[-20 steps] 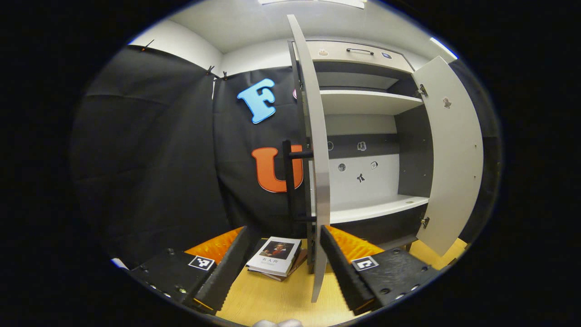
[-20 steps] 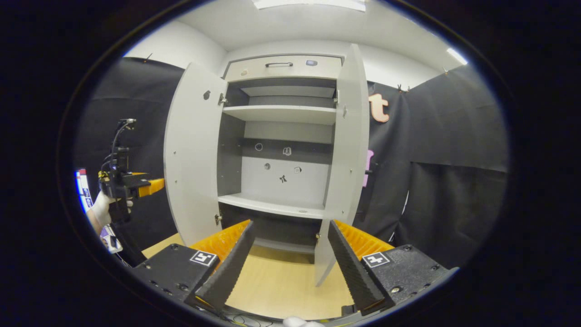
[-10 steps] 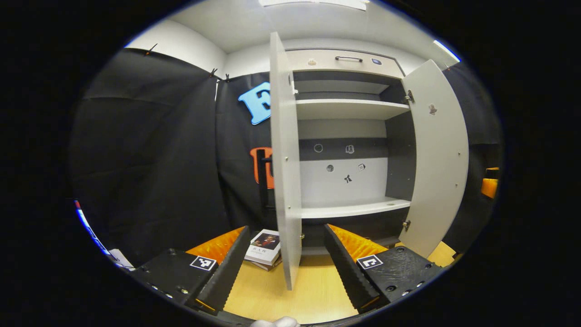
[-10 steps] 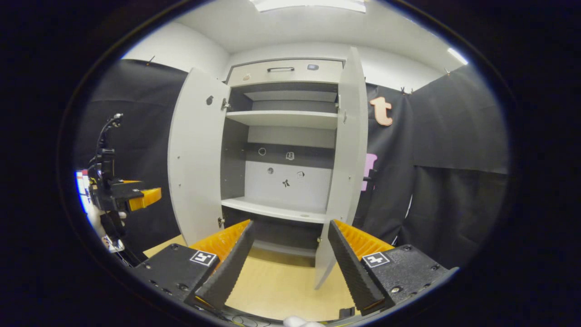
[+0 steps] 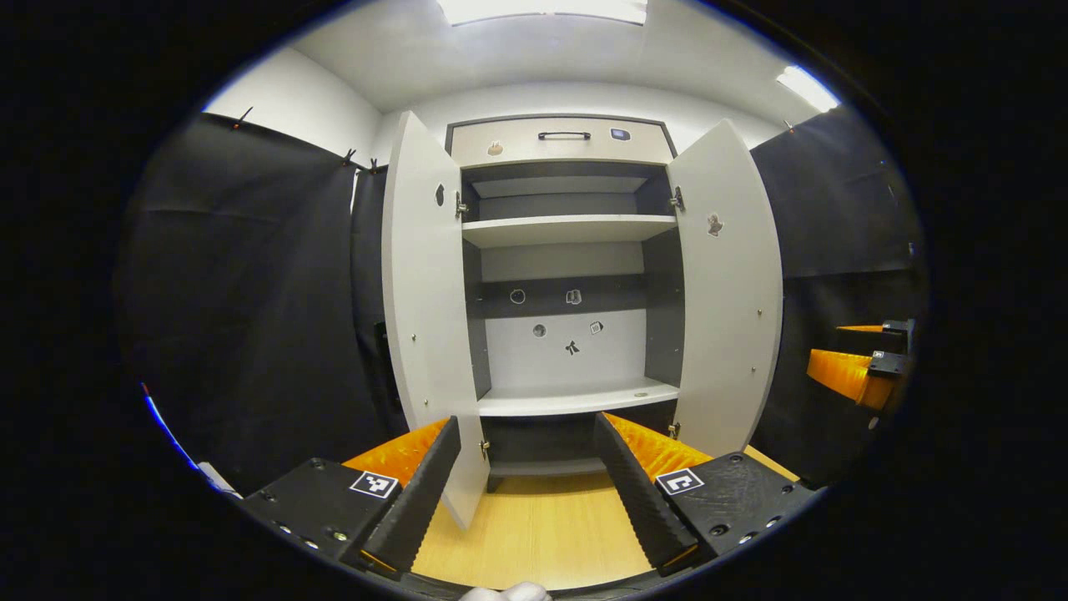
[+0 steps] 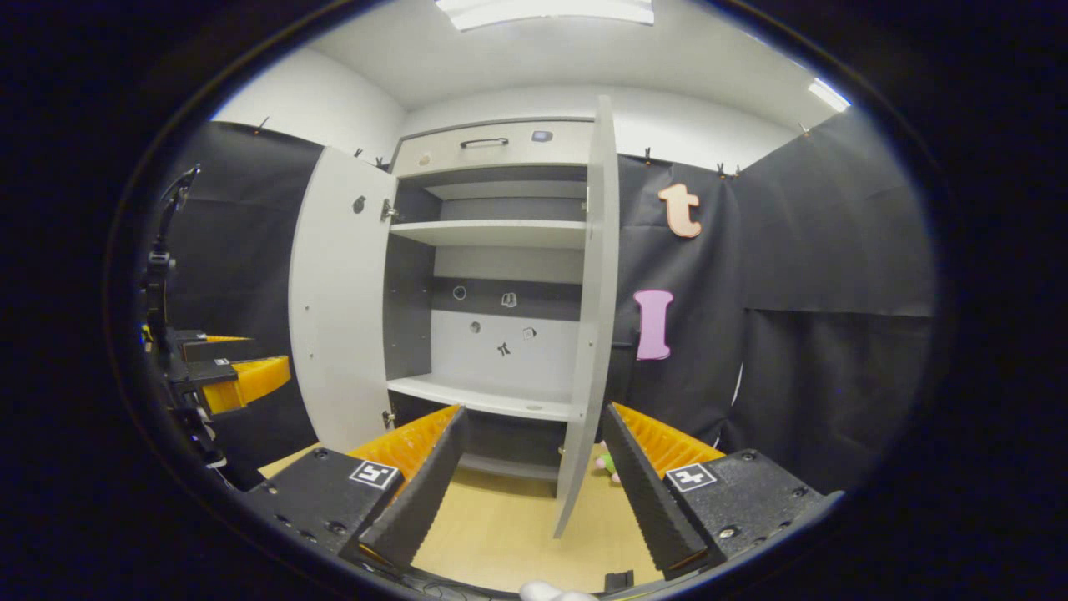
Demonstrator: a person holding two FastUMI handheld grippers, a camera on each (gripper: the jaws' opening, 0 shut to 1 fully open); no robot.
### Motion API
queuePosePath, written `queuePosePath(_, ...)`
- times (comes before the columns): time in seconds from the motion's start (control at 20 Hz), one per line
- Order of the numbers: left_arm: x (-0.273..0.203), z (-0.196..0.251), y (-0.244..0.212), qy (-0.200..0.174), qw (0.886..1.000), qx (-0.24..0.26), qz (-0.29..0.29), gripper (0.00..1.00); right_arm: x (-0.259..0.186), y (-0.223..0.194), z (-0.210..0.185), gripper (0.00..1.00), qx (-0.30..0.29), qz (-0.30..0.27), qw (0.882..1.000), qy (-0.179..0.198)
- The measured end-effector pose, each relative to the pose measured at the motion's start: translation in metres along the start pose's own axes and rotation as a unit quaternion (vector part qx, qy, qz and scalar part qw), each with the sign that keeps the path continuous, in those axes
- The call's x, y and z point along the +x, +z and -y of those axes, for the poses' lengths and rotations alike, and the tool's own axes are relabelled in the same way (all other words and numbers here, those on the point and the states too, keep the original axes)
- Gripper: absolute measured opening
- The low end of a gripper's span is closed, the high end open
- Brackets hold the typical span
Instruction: Open the right door of the double-door shoe cabinet with the right hand, and open the left door with the left hand.
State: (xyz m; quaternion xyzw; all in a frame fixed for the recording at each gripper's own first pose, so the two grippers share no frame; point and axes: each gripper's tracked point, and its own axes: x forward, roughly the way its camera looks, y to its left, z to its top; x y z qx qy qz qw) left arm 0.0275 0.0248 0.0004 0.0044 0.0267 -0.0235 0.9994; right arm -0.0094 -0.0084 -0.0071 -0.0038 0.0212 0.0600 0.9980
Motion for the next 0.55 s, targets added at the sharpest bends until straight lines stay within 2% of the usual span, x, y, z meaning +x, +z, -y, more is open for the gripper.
queuePosePath(0.3, -0.022, -0.005, -0.004, 0.034, 0.999, 0.007, -0.002, 0.96, -0.003, -0.003, 0.014, 1.00, 0.013, -0.004, 1.000, -0.007)
queuePosePath(0.55, -0.026, -0.006, 0.002, 0.031, 0.999, 0.004, 0.007, 0.96, -0.008, 0.000, 0.013, 1.00, 0.020, 0.000, 1.000, -0.013)
